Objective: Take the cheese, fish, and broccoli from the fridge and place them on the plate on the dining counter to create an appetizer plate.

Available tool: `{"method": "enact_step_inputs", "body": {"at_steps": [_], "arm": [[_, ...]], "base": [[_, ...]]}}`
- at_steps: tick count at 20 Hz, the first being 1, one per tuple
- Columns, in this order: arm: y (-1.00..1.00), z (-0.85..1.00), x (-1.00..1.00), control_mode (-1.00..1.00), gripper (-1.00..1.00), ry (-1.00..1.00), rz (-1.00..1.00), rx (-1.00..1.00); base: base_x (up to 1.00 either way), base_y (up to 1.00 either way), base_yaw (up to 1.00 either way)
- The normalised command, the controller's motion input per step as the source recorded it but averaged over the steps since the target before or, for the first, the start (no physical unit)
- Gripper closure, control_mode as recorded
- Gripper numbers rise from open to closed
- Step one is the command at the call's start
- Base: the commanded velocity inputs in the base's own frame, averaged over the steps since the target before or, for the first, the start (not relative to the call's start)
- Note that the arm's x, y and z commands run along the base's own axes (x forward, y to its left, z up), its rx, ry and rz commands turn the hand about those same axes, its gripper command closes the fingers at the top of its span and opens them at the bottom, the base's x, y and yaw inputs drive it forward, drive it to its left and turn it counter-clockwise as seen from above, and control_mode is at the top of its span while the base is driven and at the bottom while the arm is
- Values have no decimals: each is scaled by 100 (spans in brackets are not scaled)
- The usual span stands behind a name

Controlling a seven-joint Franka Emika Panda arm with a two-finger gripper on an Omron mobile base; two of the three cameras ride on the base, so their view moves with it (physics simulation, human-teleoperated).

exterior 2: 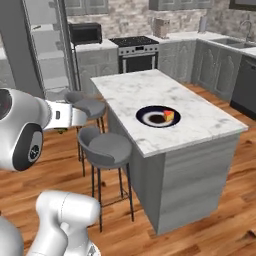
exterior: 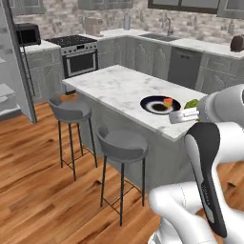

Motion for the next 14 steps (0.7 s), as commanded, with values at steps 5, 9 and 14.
{"method": "enact_step_inputs", "body": {"at_steps": [5,9,14], "arm": [[0,0,0,100,100,0,0,0],[0,0,0,100,100,0,0,0],[0,0,0,100,100,0,0,0]], "base": [[55,63,-43],[64,88,-36],[87,75,-34]]}}
